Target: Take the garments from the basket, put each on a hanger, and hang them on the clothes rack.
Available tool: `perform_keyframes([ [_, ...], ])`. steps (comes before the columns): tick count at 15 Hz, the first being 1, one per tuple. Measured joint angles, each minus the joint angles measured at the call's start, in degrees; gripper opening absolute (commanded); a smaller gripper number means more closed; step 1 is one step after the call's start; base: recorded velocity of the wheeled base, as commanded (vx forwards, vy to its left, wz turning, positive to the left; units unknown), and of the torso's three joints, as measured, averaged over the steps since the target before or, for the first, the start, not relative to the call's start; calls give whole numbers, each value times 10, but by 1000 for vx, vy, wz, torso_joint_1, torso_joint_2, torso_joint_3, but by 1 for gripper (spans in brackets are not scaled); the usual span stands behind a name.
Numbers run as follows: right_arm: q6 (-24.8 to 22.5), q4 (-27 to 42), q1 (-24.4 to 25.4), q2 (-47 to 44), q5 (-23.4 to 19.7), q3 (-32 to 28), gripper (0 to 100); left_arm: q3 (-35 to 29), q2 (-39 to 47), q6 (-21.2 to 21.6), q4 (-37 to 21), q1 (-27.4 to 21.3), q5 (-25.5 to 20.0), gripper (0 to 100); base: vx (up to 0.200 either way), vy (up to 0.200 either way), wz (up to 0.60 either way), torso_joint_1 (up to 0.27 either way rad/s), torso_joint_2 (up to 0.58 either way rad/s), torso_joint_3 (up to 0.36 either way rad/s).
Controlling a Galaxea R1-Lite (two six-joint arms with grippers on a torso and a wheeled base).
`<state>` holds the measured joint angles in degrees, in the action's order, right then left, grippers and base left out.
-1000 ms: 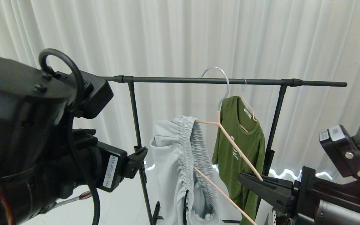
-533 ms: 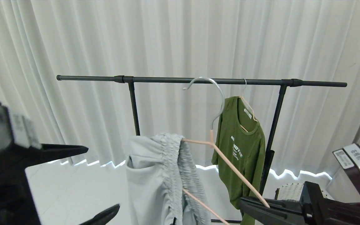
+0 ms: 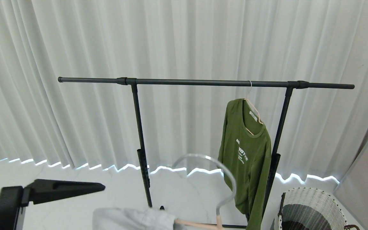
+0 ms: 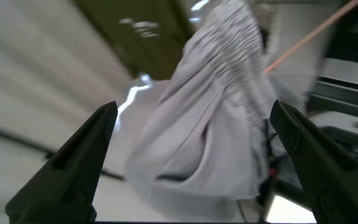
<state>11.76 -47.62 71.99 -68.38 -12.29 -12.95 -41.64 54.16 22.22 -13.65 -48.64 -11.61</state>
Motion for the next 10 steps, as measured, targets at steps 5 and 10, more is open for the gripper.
perform_keyframes([
  [5,3,0,76,16,-1,27,0,36,59,39,49,-10,-106,100,0,0,0,0,0,0],
  [10,4,0,83,17,-1,33,0,64,123,39,82,-18,-159,100,0,0,0,0,0,0],
])
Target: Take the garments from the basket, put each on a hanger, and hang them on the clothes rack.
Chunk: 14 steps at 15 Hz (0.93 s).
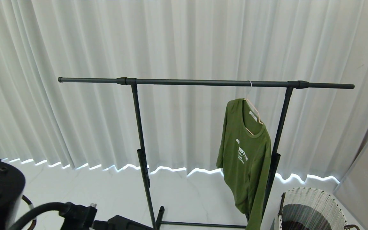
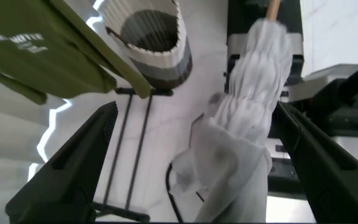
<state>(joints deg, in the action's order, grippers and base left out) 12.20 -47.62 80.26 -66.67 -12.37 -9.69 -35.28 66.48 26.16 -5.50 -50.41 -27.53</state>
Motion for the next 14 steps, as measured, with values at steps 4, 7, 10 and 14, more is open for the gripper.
perform_keyframes([
  [4,1,0,0,0,0,-3,0,5,12,-3,1,0,-1,0,0,0,0,0,0,0],
  [7,1,0,0,-1,0,-3,0,6,17,-2,1,-1,-4,0,0,0,0,0,0,0],
  [10,3,0,-4,-1,0,-4,0,7,17,0,1,-7,-4,0,0,0,0,0,0,0],
  [14,2,-1,-9,-1,1,-3,100,7,18,0,2,-7,-3,0,0,0,0,0,0,0],
])
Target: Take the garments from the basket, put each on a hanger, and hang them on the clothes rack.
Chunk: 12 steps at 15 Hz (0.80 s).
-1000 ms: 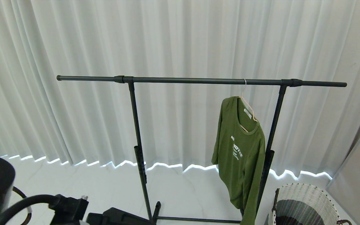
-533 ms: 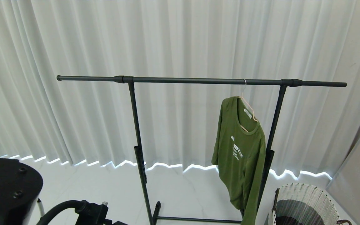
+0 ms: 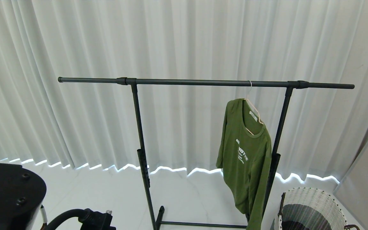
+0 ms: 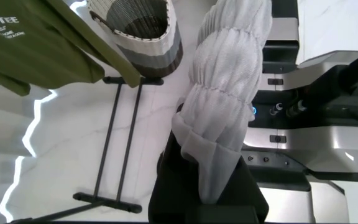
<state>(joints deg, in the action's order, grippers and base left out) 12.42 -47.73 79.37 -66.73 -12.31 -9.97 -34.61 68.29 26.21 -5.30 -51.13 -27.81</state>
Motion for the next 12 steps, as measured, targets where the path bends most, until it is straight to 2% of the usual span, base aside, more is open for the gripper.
perform_keyframes([
  [2,-3,-1,-4,0,0,2,100,0,0,0,0,1,3,0,0,0,0,0,0,0],
  [5,-5,0,-46,-1,3,4,100,6,-1,1,1,4,33,0,0,0,0,0,0,0],
  [7,-7,1,-99,-5,3,8,100,17,-2,1,18,5,95,0,0,0,0,0,0,0],
  [9,-17,2,-146,-14,4,14,100,33,-2,1,53,8,132,0,0,0,0,0,0,0],
  [12,-37,3,-207,-45,5,14,100,49,9,-18,83,54,230,0,0,0,0,0,0,0],
])
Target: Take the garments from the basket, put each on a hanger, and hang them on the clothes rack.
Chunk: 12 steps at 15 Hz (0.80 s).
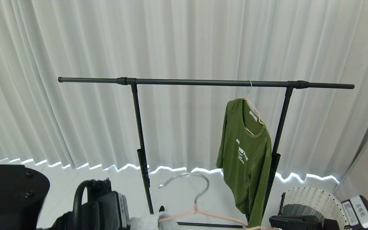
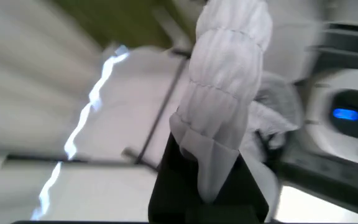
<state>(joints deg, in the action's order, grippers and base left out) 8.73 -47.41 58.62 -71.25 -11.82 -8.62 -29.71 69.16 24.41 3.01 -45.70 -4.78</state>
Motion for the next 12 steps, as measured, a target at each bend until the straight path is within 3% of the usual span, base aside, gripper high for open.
perform_keyframes([
  [3,-15,0,-32,-42,12,-13,100,-21,17,-80,2,27,54,0,0,0,0,0,0,0],
  [5,-18,-1,-38,-78,44,-33,100,-55,26,-134,4,31,99,0,0,0,0,0,0,0],
  [7,-17,-1,-39,-118,63,-68,100,-90,33,-169,4,31,115,0,0,0,0,0,0,0],
  [12,-4,-2,-31,-221,76,-176,100,-134,42,-184,77,32,117,0,0,0,0,0,0,0],
])
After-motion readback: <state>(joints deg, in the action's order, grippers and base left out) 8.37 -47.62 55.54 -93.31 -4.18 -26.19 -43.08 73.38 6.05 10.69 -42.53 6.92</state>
